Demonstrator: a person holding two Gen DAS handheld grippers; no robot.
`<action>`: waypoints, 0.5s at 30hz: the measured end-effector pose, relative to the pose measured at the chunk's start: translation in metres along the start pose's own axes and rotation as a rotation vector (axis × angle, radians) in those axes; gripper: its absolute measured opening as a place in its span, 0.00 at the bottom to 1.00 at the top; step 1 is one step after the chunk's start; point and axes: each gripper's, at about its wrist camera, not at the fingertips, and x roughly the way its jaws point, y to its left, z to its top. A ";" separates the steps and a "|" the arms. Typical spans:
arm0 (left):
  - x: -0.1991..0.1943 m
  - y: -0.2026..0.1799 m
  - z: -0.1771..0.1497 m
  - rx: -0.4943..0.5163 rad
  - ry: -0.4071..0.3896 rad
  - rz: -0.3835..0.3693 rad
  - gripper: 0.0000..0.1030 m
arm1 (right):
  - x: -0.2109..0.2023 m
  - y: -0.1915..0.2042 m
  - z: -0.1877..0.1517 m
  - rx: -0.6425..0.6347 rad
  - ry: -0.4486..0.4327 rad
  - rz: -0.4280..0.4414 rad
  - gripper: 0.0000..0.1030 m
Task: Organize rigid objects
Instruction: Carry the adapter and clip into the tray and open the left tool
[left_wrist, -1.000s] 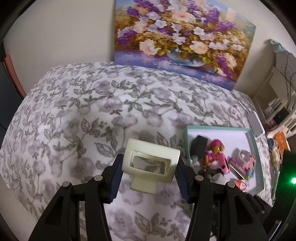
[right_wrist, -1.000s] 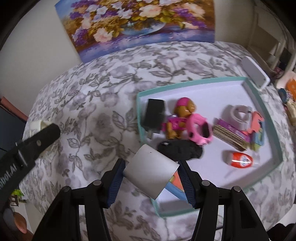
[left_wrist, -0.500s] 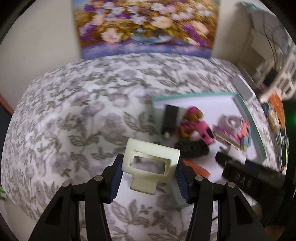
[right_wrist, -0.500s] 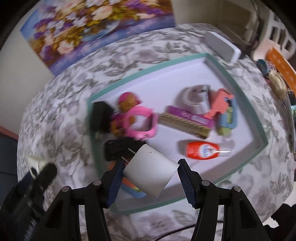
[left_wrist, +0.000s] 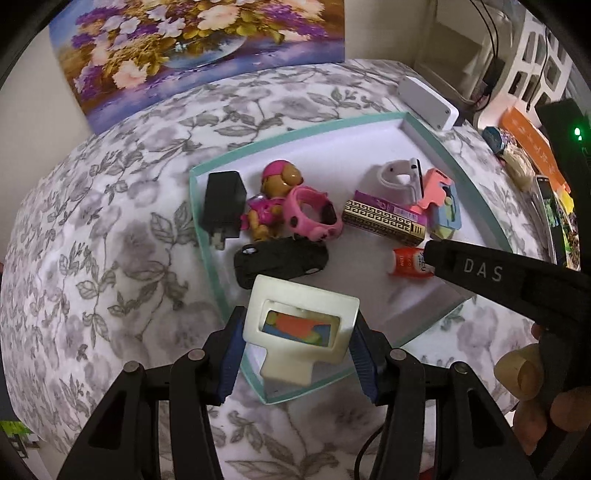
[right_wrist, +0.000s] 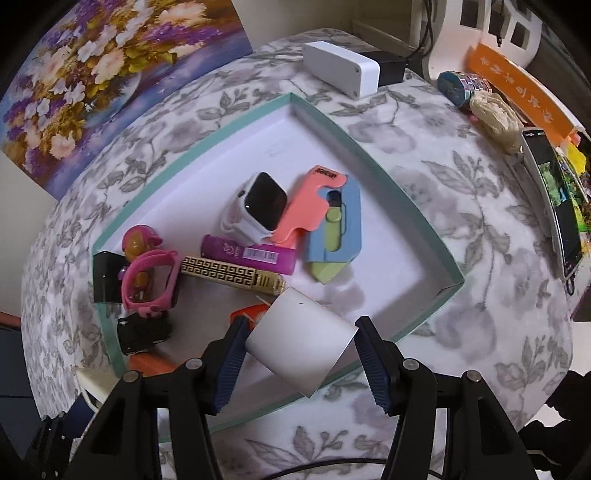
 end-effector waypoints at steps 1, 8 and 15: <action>0.001 -0.001 0.000 0.005 0.003 0.004 0.53 | -0.001 -0.002 -0.001 -0.003 0.001 0.001 0.60; 0.009 -0.002 -0.001 0.014 0.028 0.006 0.53 | 0.002 0.005 -0.001 -0.026 0.003 0.010 0.60; 0.015 -0.003 0.000 0.027 0.040 0.023 0.53 | 0.007 0.017 -0.003 -0.063 0.019 0.008 0.60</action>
